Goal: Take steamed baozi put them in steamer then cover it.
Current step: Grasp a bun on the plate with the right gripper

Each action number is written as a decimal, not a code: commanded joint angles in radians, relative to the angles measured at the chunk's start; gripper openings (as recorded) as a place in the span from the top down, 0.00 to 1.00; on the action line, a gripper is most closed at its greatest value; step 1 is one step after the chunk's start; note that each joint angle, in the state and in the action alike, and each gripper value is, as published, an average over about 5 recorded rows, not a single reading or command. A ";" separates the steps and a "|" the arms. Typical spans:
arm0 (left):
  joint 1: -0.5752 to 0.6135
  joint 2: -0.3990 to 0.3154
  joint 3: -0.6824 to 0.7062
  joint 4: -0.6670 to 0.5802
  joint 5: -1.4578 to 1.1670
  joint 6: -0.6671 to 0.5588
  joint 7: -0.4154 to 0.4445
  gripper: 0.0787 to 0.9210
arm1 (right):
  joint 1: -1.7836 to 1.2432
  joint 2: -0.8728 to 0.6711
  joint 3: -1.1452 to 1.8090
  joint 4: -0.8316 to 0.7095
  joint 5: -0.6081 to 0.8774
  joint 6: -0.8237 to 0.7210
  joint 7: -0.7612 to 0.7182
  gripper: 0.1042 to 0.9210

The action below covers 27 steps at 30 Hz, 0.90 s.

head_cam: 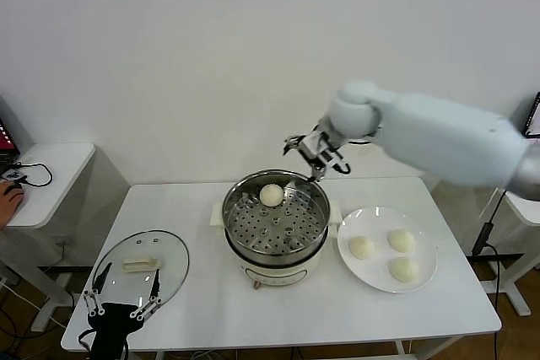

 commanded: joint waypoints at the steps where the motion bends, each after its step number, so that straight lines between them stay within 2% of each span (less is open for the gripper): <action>1: -0.002 0.026 -0.015 -0.012 -0.034 0.011 0.002 0.12 | 0.090 -0.380 -0.044 0.252 0.128 -0.212 -0.056 0.12; 6: -0.002 0.036 -0.020 -0.014 -0.038 0.013 0.003 0.12 | -0.029 -0.504 -0.021 0.274 0.050 -0.209 -0.059 0.12; 11: 0.008 0.040 -0.023 -0.016 -0.037 0.012 0.003 0.12 | -0.281 -0.543 0.145 0.257 -0.023 -0.204 -0.061 0.12; 17: 0.010 0.034 -0.038 -0.018 -0.037 0.015 0.004 0.12 | -0.485 -0.494 0.292 0.185 -0.121 -0.188 -0.060 0.12; 27: 0.015 0.032 -0.069 -0.007 -0.037 0.022 0.008 0.12 | -0.719 -0.334 0.433 -0.041 -0.255 -0.141 -0.060 0.12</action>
